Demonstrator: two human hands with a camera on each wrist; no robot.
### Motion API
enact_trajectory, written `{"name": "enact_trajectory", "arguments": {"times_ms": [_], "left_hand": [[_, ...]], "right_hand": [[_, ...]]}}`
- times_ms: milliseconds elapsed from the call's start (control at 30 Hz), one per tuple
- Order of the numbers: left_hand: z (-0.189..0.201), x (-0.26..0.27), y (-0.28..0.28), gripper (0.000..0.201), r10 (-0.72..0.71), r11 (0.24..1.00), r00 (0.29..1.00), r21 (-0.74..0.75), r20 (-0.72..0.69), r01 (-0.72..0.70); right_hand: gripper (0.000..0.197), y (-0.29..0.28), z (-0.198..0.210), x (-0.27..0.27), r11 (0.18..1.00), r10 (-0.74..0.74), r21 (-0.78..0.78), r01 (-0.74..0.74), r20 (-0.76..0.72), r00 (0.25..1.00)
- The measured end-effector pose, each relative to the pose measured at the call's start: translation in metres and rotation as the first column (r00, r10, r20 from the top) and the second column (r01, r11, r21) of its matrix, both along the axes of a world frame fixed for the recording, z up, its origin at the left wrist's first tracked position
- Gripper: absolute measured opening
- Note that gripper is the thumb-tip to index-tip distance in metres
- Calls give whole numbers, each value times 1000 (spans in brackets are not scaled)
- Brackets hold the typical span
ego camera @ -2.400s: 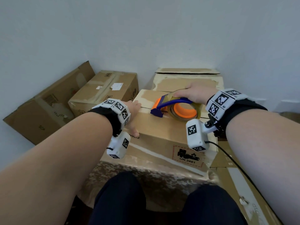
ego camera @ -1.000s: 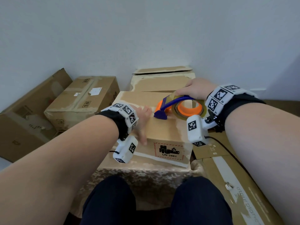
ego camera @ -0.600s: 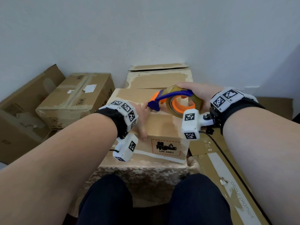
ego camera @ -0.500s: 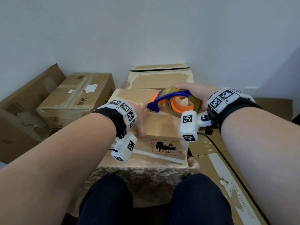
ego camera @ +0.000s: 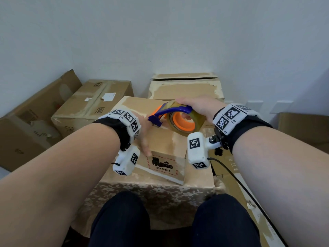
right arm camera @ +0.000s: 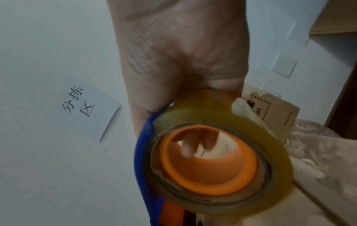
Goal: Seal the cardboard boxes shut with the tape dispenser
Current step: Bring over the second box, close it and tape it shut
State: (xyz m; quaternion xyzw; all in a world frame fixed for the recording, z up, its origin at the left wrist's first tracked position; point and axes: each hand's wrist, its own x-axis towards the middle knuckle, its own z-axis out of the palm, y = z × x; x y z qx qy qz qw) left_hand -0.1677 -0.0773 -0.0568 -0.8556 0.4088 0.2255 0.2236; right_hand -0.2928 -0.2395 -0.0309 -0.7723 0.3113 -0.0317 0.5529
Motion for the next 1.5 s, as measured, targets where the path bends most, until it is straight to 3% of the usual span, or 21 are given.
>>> {"name": "enact_trajectory", "arguments": {"times_ms": [133, 367, 567, 667, 733, 867, 1000, 1133, 1267, 1500], "left_hand": [[7, -6, 0, 147, -13, 1000, 1000, 11, -23, 14], [11, -15, 0, 135, -26, 1000, 999, 3, 27, 26], [8, -12, 0, 140, -53, 997, 996, 56, 72, 49], [11, -10, -1, 139, -24, 997, 998, 68, 52, 20], [14, -8, -2, 130, 34, 999, 999, 25, -4, -33], [4, -21, -10, 106, 43, 971, 986, -225, -162, -80], [-15, -28, -15, 109, 62, 935, 983, -334, -176, -118], [-20, -29, -15, 105, 95, 917, 978, -365, -185, -158], [-26, -26, -14, 103, 74, 920, 979, -366, -190, -140], [-23, -26, -17, 96, 70, 963, 986, -249, -150, -107]], "right_hand": [[37, -3, -4, -5, 999, -36, -30, 38, 40, 999], [34, -7, 2, -13, 979, 81, -186, -83, -16, 997], [38, -27, 1, -22, 964, 75, -251, -89, -64, 995], [50, -28, -2, -21, 954, 80, -281, -101, -87, 993], [52, -27, -1, -21, 952, 85, -286, -108, -89, 992], [37, -29, -1, -24, 950, 110, -284, -129, -85, 990], [39, -30, -5, -23, 957, 84, -273, -98, -61, 995], [48, -30, -8, -22, 972, 70, -223, -74, -26, 997], [39, -32, -9, -25, 971, 87, -223, -88, -13, 996], [44, -49, -3, -44, 948, 110, -291, -128, -77, 991]]}}
